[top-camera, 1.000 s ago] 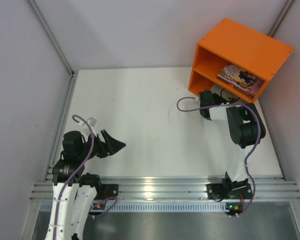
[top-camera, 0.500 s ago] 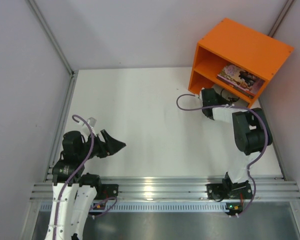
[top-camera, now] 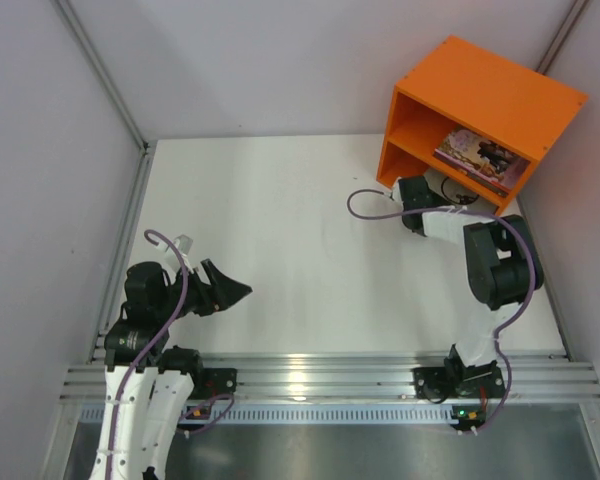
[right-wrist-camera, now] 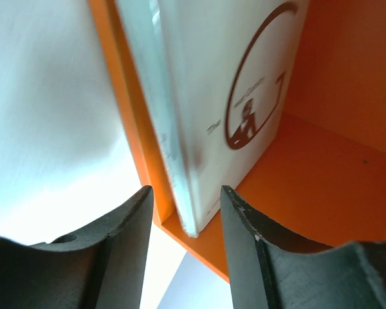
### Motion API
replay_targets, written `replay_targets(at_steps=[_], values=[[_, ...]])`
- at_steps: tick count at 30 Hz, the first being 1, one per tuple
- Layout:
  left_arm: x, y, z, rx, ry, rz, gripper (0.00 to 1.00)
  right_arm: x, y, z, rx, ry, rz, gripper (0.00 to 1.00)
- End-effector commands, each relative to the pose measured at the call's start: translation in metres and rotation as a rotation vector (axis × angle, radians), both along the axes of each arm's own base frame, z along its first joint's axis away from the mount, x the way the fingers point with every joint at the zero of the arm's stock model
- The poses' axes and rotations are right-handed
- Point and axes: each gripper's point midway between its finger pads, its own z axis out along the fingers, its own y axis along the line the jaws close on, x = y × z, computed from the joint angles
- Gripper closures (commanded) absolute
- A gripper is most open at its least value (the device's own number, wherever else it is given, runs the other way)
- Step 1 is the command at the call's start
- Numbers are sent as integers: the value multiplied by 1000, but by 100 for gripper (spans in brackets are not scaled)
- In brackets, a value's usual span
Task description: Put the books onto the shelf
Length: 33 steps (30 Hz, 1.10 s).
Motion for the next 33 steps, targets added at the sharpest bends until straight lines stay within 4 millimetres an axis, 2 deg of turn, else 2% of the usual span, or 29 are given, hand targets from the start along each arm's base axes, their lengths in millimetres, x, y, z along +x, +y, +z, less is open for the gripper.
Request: replay_targets(at_steps=[1,4,13,21,26,31,33], values=[[-1,-2,14,-6,-54,-11,23,22,14,19,40,-77,3,55],[0,-2,13,-8,-50,-9,23,28,14,16,24,-74,-11,60],[2,-1,10,-8,-46,-3,23,38,13,17,3,-84,-26,61],[5,-2,9,-14,-44,-1,23,45,27,29,62,-112,34,60],[6,-1,13,-14,-52,2,23,43,38,22,88,-79,77,60],[6,-2,9,-19,-39,3,23,46,37,18,72,-61,74,60],[6,-2,10,-18,-44,4,23,50,30,23,38,-82,39,59]])
